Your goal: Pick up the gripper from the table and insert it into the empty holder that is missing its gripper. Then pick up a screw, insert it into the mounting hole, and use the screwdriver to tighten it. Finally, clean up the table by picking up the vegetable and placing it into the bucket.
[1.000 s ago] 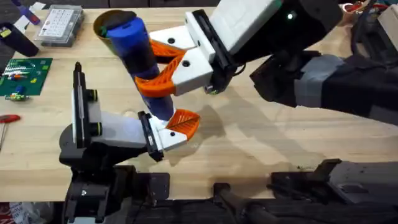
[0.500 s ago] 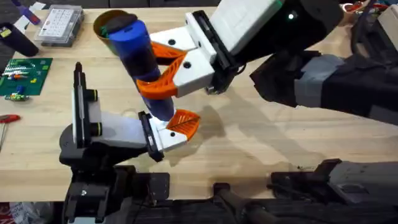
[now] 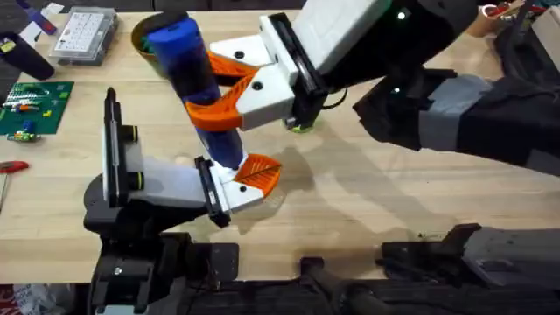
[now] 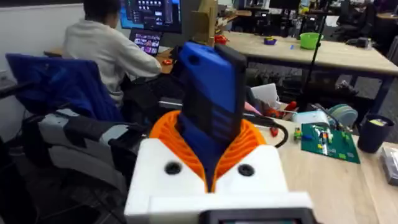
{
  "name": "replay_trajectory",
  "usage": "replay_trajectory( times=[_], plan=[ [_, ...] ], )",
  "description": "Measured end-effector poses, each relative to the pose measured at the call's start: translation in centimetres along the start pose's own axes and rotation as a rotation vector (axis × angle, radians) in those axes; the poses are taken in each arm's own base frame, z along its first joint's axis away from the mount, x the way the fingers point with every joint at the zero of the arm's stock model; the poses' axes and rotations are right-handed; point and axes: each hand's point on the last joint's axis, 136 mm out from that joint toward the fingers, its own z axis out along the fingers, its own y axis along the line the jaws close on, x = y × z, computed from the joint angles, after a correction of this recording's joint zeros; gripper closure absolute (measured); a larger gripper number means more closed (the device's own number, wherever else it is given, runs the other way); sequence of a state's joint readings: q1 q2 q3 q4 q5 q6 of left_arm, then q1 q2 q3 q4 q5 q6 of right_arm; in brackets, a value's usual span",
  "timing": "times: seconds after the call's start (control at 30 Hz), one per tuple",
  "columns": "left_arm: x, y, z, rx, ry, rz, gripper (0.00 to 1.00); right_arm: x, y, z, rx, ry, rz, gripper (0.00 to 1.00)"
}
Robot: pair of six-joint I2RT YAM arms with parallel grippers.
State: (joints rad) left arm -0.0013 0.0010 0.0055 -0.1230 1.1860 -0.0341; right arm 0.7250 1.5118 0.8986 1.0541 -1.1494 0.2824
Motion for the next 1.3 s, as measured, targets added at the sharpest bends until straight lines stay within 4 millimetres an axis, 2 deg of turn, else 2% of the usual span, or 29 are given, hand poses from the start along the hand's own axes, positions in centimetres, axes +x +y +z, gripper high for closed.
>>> replay_trajectory(
  times=[0.23, 0.5, 0.63, 1.13, 1.2, 1.3],
  plan=[
    [0.0, 0.0, 0.0, 0.0, 0.0, 0.0, 0.996, -0.1, 0.4, 0.6, -0.01, -0.006, -0.024, 0.985],
    [0.0, 0.0, 0.0, 0.0, -0.001, 0.005, 0.996, -1.7, 2.1, 0.5, -0.077, -0.051, -0.108, 0.985],
    [0.0, 0.0, 0.0, 0.0, -0.001, 0.005, 0.996, -1.8, 2.4, 0.3, -0.092, -0.051, -0.091, 0.985],
    [0.0, 0.0, 0.0, 0.0, -0.001, 0.006, 0.996, -1.5, 2.1, -0.2, -0.102, -0.023, -0.019, 0.985],
    [0.0, 0.0, 0.0, 0.0, -0.001, 0.005, 0.996, -1.5, 1.7, -0.3, -0.108, 0.001, 0.021, 0.985],
    [0.0, 0.0, 0.0, 0.0, -0.001, 0.005, 0.996, -1.6, 0.0, -0.7, -0.08, 0.05, 0.131, 0.986]
  ],
)
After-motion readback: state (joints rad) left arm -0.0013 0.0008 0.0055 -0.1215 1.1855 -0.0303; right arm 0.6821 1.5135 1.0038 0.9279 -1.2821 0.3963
